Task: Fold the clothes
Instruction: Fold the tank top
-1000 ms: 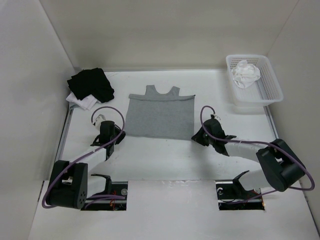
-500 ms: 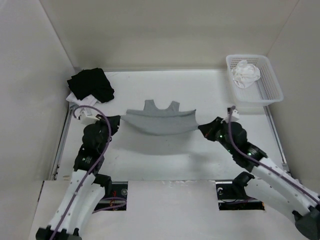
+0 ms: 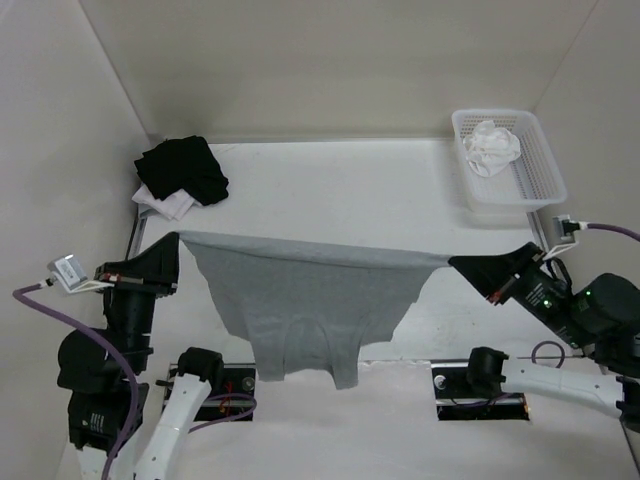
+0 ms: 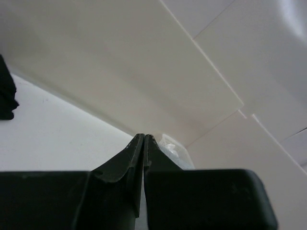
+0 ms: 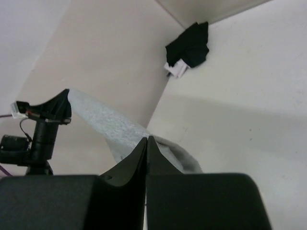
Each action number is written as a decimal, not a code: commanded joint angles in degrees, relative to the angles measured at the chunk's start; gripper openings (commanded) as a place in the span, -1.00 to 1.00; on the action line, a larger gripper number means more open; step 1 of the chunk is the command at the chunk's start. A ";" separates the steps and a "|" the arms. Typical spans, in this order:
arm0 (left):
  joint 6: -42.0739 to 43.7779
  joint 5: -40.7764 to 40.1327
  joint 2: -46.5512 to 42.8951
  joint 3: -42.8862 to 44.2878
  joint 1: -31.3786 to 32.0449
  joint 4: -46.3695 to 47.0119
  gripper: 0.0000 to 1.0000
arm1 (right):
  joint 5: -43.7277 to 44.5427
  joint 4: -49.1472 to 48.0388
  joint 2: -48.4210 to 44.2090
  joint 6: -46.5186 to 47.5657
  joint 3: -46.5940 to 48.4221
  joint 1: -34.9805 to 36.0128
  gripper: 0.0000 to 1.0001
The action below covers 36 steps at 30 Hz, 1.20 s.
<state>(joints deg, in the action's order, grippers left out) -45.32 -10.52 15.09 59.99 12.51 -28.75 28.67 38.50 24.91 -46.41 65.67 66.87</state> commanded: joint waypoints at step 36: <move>-6.89 1.73 56.64 -24.81 -5.70 46.59 -0.99 | -38.69 -46.67 61.24 4.76 -14.85 -55.93 -0.94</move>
<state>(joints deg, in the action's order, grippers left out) -50.46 -9.50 76.44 39.09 7.40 13.61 -10.94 -2.44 91.11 -40.62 54.70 11.05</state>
